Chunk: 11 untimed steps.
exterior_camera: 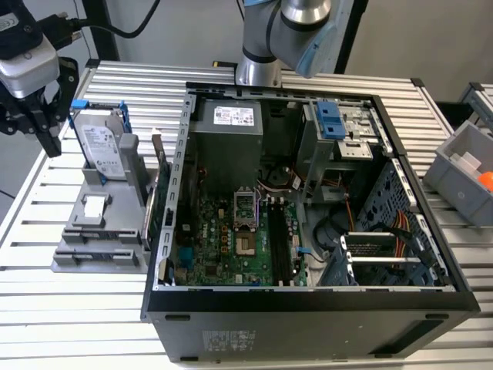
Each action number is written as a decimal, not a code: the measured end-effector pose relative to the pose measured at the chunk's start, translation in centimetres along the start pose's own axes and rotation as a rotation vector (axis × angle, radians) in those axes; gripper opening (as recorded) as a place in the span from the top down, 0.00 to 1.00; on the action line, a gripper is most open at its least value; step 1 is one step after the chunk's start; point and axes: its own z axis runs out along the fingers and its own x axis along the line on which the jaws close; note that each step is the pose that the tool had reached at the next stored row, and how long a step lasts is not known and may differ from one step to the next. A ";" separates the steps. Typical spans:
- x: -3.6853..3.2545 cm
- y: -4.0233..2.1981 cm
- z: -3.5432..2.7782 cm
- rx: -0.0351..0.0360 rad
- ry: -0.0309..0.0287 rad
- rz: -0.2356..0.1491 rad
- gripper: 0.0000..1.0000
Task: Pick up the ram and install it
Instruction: 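Pick up the ram and move it above insertion slot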
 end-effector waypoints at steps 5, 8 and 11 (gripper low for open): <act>0.00 0.00 0.00 -0.0008 0.0022 -0.048 1.00; 0.00 0.00 0.00 -0.0011 0.0036 -0.075 1.00; 0.00 0.00 0.00 -0.0016 0.0050 -0.104 1.00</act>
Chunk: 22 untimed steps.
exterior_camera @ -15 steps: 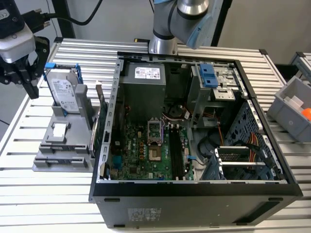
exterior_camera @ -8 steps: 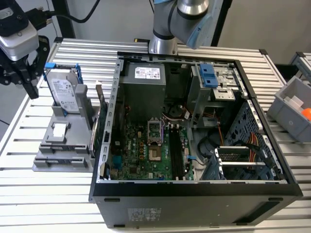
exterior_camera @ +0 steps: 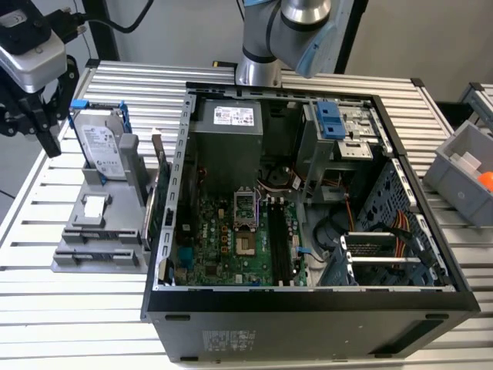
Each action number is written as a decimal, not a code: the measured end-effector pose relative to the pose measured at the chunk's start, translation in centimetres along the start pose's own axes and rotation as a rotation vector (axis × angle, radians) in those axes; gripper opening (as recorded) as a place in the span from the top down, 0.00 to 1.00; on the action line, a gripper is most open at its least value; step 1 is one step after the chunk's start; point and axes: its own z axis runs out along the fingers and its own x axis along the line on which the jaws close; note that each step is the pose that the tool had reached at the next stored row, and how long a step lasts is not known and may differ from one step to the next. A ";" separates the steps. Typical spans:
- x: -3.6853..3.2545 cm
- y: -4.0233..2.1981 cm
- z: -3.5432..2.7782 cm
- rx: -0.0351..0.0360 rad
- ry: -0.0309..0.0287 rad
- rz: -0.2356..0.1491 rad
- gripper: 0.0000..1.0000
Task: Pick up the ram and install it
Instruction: 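Pick up the ram and move it above insertion slot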
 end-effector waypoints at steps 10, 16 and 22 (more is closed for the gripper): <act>0.00 0.00 0.00 -0.0015 0.0046 -0.098 1.00; 0.00 0.00 0.00 -0.0024 0.0076 -0.159 1.00; 0.00 0.00 0.00 -0.0033 0.0104 -0.218 1.00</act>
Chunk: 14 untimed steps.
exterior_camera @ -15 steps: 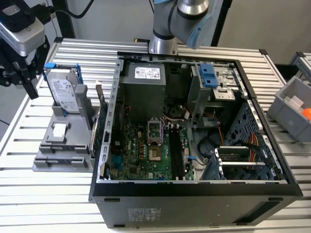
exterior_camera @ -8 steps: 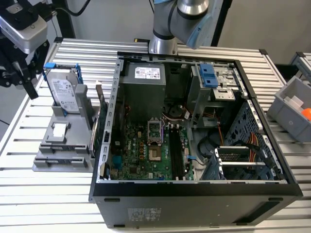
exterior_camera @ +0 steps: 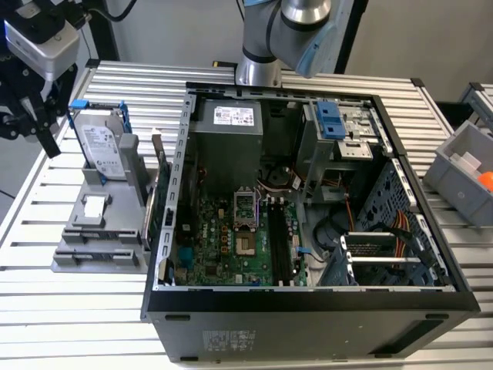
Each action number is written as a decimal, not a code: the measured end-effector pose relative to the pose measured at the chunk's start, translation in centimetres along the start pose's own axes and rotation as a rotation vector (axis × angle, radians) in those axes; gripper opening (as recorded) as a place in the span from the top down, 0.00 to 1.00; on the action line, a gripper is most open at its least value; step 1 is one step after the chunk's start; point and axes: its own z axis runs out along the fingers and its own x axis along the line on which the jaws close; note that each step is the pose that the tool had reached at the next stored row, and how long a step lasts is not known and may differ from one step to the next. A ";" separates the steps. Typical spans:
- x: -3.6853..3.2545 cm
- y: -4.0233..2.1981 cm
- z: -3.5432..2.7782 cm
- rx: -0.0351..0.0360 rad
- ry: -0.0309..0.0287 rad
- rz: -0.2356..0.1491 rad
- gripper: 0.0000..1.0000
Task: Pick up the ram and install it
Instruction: 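Pick up the ram and move it above insertion slot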
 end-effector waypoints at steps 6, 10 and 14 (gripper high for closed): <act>0.00 0.00 0.00 -0.0009 0.0028 -0.060 1.00; 0.00 0.00 0.00 -0.0015 0.0047 -0.099 1.00; 0.00 0.00 0.00 -0.0021 0.0066 -0.140 1.00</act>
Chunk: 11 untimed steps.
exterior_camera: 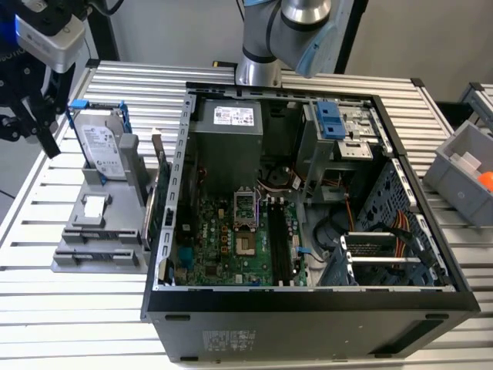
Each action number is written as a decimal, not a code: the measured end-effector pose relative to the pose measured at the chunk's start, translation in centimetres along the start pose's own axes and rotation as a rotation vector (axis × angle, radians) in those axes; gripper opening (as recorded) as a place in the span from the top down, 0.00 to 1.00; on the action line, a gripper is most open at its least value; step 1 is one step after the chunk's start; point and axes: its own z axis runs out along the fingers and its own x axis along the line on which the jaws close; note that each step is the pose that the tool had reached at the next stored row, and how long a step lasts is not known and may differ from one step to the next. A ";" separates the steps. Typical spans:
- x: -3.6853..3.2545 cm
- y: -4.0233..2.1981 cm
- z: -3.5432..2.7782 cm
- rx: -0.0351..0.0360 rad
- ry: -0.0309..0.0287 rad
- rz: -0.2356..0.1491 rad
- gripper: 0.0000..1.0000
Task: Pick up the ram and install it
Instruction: 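Pick up the ram and move it above insertion slot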
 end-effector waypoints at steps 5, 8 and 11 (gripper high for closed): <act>0.00 0.00 0.00 -0.0007 0.0021 -0.043 1.00; 0.00 0.00 0.00 -0.0007 0.0022 -0.046 1.00; 0.00 0.00 0.00 -0.0007 0.0023 -0.046 1.00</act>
